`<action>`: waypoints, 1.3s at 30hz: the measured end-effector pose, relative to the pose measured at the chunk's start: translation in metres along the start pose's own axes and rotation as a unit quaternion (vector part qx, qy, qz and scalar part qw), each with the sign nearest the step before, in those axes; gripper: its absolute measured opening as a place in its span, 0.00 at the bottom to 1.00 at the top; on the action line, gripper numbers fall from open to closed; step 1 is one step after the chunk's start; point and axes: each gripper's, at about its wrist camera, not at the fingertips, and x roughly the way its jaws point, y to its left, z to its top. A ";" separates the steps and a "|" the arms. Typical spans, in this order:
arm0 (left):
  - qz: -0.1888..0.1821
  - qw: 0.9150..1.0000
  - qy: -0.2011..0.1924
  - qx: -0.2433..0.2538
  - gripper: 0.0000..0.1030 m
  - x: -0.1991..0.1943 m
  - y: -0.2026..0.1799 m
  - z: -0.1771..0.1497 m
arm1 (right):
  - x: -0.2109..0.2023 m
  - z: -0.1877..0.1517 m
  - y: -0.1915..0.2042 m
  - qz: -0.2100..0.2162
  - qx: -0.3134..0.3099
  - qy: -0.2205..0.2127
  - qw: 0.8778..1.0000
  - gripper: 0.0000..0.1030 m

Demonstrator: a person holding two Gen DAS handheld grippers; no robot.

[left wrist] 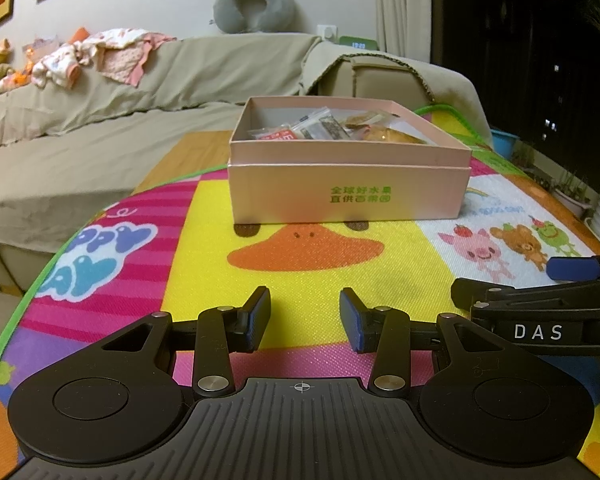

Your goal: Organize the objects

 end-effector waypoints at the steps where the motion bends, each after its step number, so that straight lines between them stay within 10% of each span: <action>1: 0.000 1.000 0.000 0.000 0.44 0.000 0.000 0.000 | 0.000 0.000 0.001 0.000 0.000 0.000 1.000 1.00; 39: -0.007 1.000 -0.001 -0.005 0.43 0.001 0.001 0.000 | 0.000 0.000 0.001 0.000 0.000 0.000 1.000 1.00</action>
